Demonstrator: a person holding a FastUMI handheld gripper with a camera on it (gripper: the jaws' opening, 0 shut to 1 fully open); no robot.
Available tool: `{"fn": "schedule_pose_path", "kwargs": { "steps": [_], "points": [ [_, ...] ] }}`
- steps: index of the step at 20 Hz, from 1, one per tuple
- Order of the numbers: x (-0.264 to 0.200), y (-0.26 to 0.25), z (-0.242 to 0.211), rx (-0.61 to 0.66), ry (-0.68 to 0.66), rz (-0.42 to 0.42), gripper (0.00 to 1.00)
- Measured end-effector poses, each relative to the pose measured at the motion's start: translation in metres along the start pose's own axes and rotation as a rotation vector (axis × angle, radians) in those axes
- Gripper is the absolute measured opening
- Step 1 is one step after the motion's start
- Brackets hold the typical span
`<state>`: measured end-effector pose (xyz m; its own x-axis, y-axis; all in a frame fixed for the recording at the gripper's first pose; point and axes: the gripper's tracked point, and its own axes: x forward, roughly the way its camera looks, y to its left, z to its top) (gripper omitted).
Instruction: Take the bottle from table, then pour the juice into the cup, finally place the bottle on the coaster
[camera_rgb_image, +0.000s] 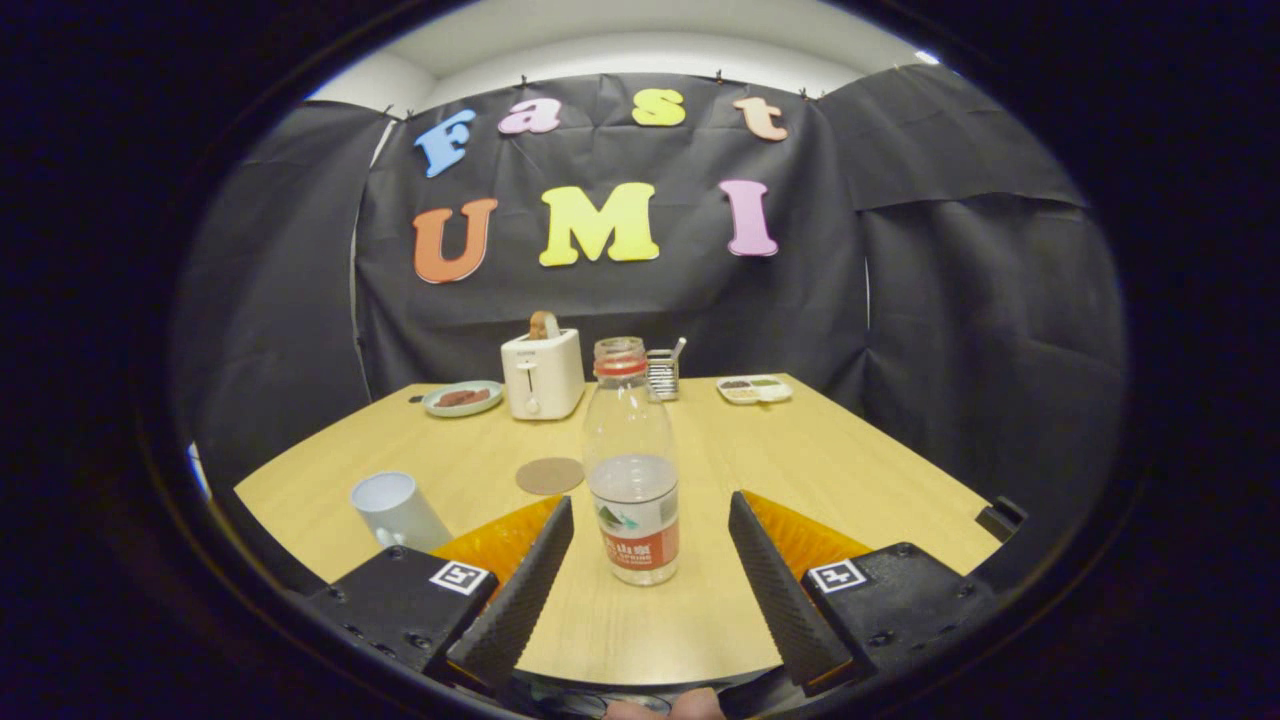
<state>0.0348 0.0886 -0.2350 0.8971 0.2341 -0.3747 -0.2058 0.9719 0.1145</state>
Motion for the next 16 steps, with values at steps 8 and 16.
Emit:
{"fn": "schedule_pose_path", "kwargs": {
  "steps": [8, 16],
  "points": [
    [0.046, 0.005, -0.032, 0.015, 0.077, 0.008, 1.00],
    [0.081, 0.009, -0.033, 0.039, 0.066, -0.011, 0.99]
  ]
}}
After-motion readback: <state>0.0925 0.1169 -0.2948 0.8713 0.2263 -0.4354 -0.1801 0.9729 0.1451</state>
